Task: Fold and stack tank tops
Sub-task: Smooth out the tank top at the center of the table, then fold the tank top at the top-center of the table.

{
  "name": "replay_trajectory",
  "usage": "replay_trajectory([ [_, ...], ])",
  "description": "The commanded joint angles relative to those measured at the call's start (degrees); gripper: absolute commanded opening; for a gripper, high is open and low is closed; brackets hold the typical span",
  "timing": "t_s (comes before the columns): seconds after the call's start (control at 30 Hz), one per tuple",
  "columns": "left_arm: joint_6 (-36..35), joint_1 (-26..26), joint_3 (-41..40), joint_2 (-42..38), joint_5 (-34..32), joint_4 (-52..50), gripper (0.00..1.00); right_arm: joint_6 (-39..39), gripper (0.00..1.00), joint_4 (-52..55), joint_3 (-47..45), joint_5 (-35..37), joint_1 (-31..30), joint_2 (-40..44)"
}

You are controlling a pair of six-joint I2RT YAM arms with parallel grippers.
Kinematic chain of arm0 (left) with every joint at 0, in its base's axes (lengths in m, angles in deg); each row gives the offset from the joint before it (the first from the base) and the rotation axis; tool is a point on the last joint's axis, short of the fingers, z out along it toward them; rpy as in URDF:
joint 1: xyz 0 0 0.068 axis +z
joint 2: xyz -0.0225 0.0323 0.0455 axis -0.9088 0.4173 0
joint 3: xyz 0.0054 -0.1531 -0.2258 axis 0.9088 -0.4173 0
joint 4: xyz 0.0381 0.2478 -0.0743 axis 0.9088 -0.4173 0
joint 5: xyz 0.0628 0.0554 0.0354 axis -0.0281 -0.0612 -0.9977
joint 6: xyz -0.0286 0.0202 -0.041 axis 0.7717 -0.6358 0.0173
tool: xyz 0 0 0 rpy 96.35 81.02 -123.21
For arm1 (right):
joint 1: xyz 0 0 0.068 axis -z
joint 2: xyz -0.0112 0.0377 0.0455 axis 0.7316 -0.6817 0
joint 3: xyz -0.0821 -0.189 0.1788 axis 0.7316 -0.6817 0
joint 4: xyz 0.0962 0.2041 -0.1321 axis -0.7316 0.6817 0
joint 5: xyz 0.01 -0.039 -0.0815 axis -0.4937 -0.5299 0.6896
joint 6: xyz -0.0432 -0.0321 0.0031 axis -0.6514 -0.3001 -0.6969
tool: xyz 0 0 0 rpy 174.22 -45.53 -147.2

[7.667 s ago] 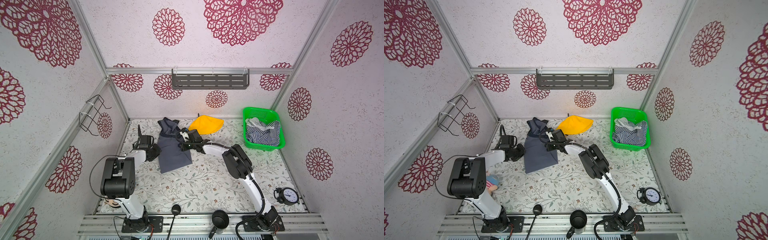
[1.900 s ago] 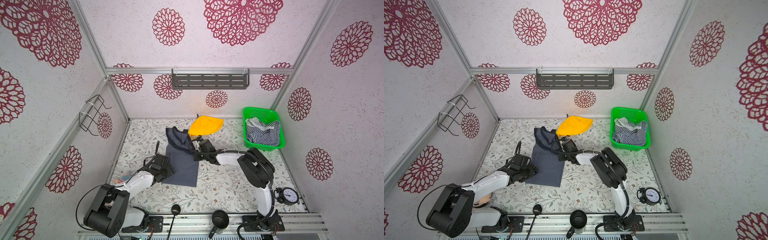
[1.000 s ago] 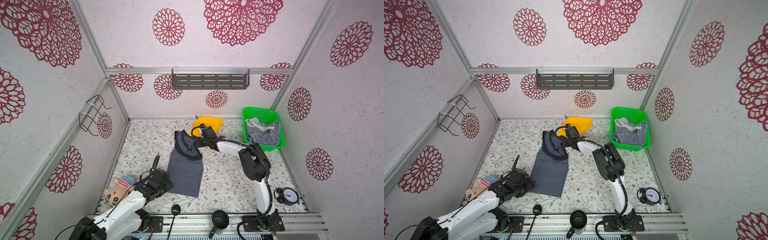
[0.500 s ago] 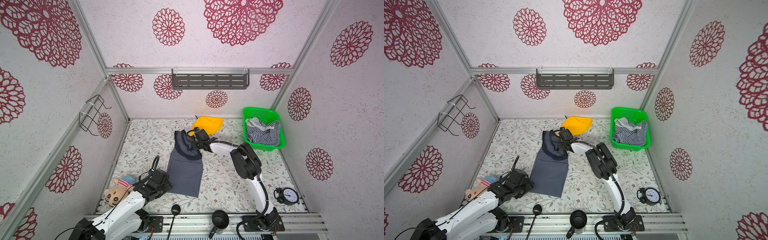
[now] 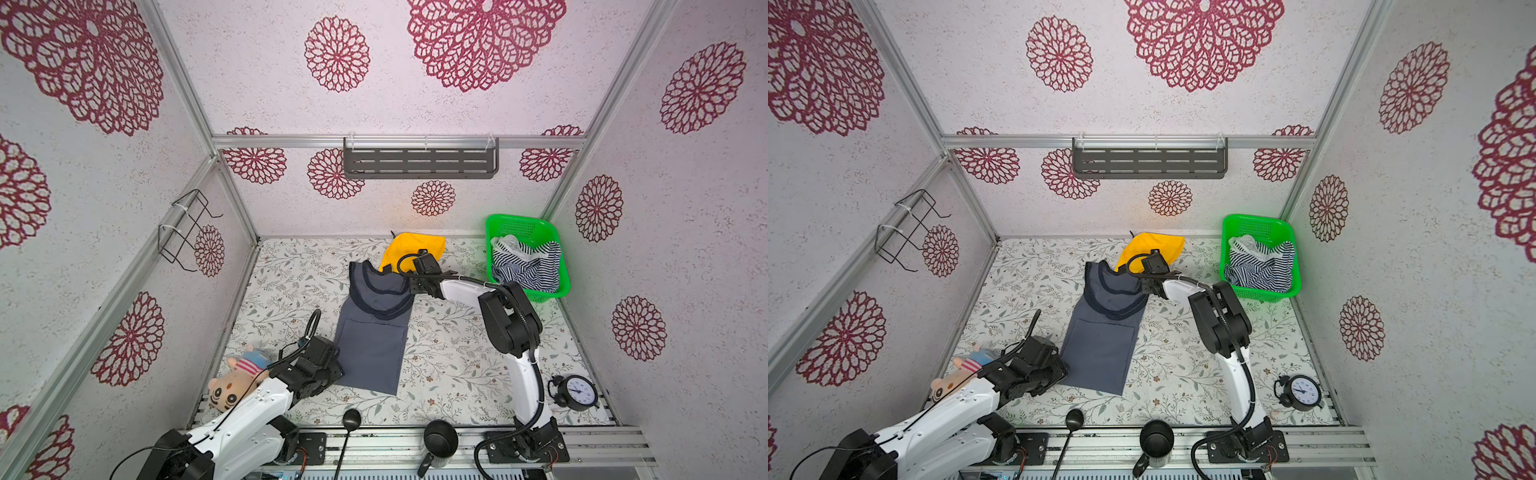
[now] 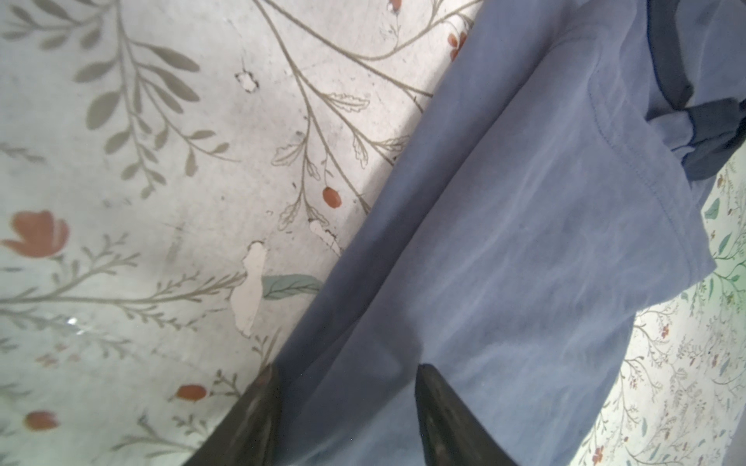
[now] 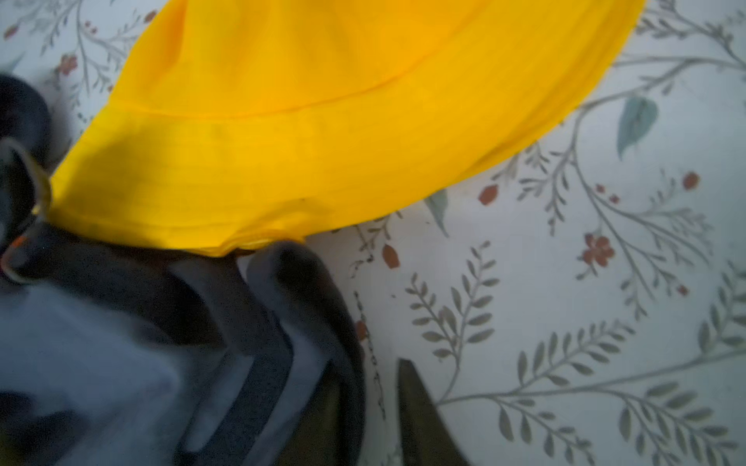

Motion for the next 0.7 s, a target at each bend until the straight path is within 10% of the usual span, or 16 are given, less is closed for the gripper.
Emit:
replay_trajectory([
  [0.0, -0.85, -0.44, 1.82, -2.07, -2.03, -6.93, 0.63, -0.32, 0.51, 1.17, -1.35, -0.46, 0.38, 9.77],
  [0.27, -3.47, -0.29, 7.42, -10.87, -2.11, -18.17, 0.72, 2.97, 0.66, 13.04, -18.18, -11.02, -3.11, 32.43],
  [0.67, -3.89, -0.52, 3.78, -9.60, 4.99, -16.17, 0.59, 32.92, 0.41, 6.57, -45.32, -18.98, -27.54, 52.12],
])
